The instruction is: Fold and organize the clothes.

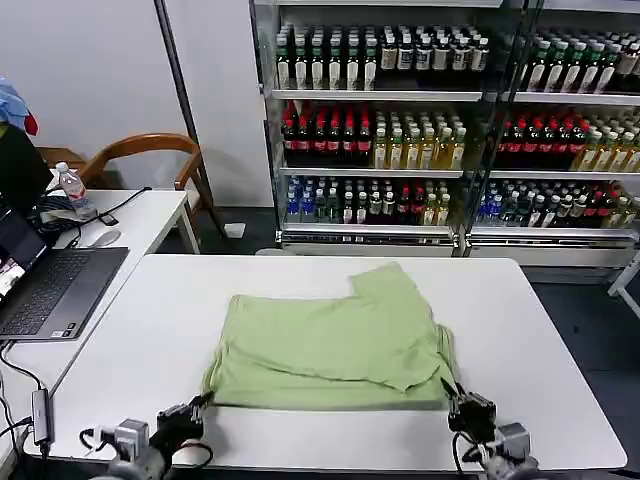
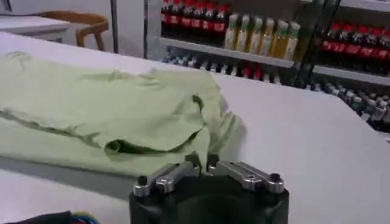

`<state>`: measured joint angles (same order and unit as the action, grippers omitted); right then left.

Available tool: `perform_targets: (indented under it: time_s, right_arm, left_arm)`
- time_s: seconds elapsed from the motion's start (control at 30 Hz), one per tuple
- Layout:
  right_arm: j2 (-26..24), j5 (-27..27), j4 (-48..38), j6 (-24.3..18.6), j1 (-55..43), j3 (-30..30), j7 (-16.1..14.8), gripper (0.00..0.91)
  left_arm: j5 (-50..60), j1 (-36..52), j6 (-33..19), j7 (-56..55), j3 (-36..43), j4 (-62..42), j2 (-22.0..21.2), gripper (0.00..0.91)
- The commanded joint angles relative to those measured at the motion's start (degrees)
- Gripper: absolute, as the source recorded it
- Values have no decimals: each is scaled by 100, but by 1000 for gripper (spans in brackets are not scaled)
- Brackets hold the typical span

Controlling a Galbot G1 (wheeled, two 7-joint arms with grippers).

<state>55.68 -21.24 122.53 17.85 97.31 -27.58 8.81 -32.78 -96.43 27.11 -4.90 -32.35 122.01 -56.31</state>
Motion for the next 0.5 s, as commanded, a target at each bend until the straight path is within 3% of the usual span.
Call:
perform_targets:
  time_s: [0.03, 0.23, 0.27, 0.3, 0.5]
  right_arm:
    - [33, 210, 374, -85, 746, -144, 21, 0]
    - [0, 320, 509, -147, 1075, -276, 39, 0]
    - [-3, 321, 503, -176, 1099, -284, 66, 40]
    - [-4, 317, 509, -179, 1124, -283, 71, 907]
    - [29, 467, 508, -195, 1128, -122, 81, 907]
  left_arm:
    - [39, -1088, -98, 36, -478, 614, 4, 40]
    - [107, -1142, -145, 115, -601, 376, 56, 50]
    - [114, -1167, -129, 145, -610, 386, 52, 282]
    - [155, -1204, -129, 160, -607, 409, 50, 907]
    - [694, -1220, -66, -140, -404, 530, 0, 907]
